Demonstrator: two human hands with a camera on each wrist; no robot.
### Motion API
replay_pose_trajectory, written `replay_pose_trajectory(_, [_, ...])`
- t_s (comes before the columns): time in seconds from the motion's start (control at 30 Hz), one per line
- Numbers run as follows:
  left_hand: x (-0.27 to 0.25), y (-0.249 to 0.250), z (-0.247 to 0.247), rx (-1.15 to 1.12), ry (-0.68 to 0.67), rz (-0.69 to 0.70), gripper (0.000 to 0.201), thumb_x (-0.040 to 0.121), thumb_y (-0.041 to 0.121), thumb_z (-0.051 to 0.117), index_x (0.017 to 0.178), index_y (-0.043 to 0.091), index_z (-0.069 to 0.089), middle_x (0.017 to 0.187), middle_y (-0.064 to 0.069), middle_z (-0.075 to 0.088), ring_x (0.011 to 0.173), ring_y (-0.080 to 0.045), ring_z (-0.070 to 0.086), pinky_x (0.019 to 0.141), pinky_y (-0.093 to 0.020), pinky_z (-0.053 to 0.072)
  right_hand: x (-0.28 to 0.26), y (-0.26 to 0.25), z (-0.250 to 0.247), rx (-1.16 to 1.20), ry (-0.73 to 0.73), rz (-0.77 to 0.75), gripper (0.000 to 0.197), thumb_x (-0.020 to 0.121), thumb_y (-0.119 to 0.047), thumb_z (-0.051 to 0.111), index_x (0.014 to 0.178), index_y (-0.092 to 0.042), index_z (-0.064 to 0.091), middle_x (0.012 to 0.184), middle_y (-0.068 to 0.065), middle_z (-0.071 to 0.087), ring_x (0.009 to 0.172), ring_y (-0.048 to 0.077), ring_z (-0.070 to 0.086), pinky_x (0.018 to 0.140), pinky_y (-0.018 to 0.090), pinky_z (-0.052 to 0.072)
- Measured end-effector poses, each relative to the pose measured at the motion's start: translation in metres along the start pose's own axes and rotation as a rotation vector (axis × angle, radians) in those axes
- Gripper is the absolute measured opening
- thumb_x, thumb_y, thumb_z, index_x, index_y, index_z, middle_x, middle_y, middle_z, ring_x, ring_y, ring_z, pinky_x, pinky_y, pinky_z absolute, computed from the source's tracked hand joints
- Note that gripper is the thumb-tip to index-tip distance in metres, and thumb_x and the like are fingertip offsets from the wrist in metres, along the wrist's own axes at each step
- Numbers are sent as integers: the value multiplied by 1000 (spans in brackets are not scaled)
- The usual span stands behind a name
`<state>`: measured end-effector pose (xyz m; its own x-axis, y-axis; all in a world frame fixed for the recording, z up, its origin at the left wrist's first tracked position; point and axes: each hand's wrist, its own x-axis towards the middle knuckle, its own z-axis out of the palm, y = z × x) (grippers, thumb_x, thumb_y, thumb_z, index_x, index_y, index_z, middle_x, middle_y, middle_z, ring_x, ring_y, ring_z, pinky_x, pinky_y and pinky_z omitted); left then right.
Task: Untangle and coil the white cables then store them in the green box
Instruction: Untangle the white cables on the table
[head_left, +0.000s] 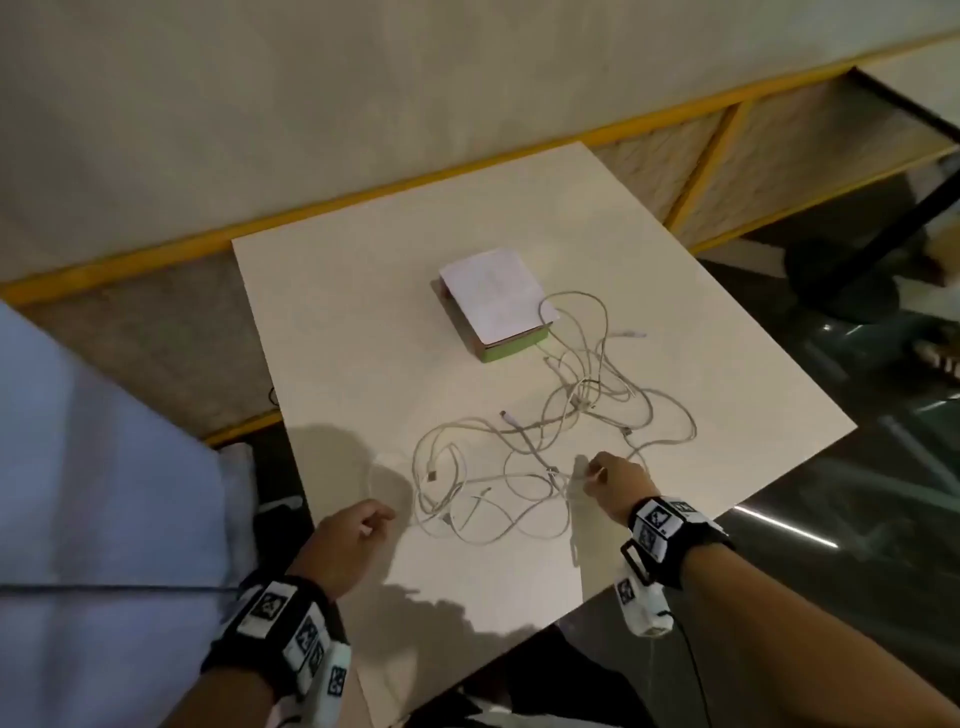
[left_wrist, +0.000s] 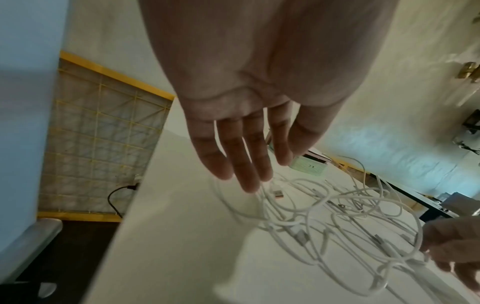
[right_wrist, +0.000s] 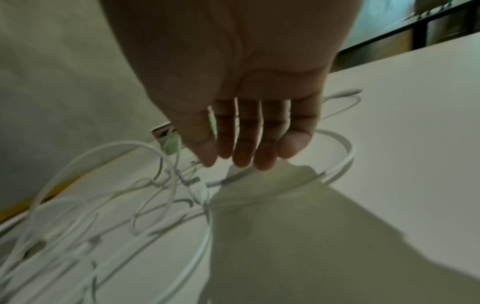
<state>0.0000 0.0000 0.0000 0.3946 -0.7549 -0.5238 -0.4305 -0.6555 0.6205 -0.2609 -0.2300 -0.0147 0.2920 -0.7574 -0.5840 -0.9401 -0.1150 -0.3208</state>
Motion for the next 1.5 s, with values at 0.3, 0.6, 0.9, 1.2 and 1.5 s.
replay_pose_trajectory(0.3, [40,86,52,105,6,84,37,92,17,57,129,17,56,125,-3,53,110,-17,57,91,-23,42,27,-5,-1,-197,-197,-211,16,86,-37,50,86,-23,44,86,1,56,77,24,51,69,31,42])
replay_pose_trajectory(0.6, [58,109,79,257,-70,37,23,95,26,49,114,21,61,103,6,52,94,-15,54,83,-26,43,35,8,-42,282,-162,-389,12,91,-21,49,80,-23,44,71,7,64,68,34,60,66,45,51])
replay_pose_trajectory(0.9, [60,129,48,-99,-3,64,28,96,38,45,85,24,66,87,5,69,78,-11,62,72,-29,51,14,-44,-72,907,-444,-302,20,83,1,59,95,-16,59,71,3,63,61,14,59,59,22,49])
replay_pose_trajectory(1.2, [57,170,5,-827,104,-21,30,95,19,59,68,9,65,63,-7,68,57,-24,64,65,-36,58,1,-103,-59,933,-462,-518,31,78,14,62,93,-11,50,75,2,74,64,17,65,66,30,52])
replay_pose_trajectory(1.5, [56,168,-50,-1307,131,-67,30,104,19,39,81,6,52,66,-9,74,60,-24,74,53,-33,62,6,-102,-18,395,-304,-560,53,81,-16,69,126,-26,43,101,-5,49,73,14,52,74,19,47])
